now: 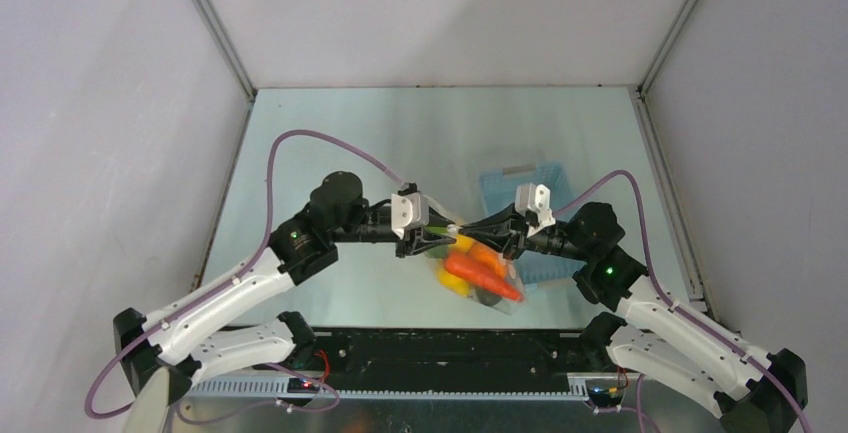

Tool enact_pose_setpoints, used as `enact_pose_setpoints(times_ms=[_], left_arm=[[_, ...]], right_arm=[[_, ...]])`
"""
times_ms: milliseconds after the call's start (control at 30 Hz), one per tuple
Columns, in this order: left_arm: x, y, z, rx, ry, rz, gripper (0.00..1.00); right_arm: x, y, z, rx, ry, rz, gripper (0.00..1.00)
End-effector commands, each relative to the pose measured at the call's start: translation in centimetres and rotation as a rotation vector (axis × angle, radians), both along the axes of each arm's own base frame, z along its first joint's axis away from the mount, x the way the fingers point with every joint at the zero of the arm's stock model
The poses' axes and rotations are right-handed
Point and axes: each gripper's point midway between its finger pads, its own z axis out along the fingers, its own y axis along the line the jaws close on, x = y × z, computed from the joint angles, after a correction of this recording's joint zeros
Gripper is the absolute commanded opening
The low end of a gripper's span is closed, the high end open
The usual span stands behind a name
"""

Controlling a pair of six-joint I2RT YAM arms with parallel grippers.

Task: Place the food in the zip-top bag and seal the zipper
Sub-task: Adjust the zipper food storage bag at the center of the board.

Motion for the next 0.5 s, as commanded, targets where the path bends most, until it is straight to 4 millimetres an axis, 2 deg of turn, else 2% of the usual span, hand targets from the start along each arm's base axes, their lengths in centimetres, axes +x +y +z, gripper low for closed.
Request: enact_pose_setpoints(times_ms=[0, 167, 267, 333, 400, 433, 467], left_arm=[[-0.2, -0.4, 2.5, -0.035, -0.029, -0.038, 0.36], [-0.5, -0.4, 2.5, -0.034, -0.030, -0.056, 0.33], [-0.6, -0.4, 2.4, -0.029, -0.030, -0.062, 0.22], [-0.7, -0.4, 2.2, -0.018, -0.028, -0.067, 0.18], [-0.8, -0.4, 1.8, 0.000, -0.022, -0.077, 0.10], [-0.9, -0.5, 1.6, 0.006, -0.017, -0.086, 0.03], [-0.9, -0.4, 1.5, 0.013, -0.010, -0.089, 0.02]], right_arm=[[-0.5, 0.0, 1.9, 0.050, -0.068, 0.029, 0.00], [-0.6, 0.0, 1.7, 0.042, -0.067, 0.032, 0.00], [-0.6, 0.0, 1.7, 0.042, -0.068, 0.031, 0.00], [-0.6, -0.1, 1.8, 0.045, -0.073, 0.030, 0.00], [-0.7, -0.1, 2.0, 0.053, -0.076, 0.031, 0.00], [-0.7, -0.1, 2.1, 0.055, -0.077, 0.031, 0.00], [-0.6, -0.2, 2.3, 0.063, -0.078, 0.023, 0.00]])
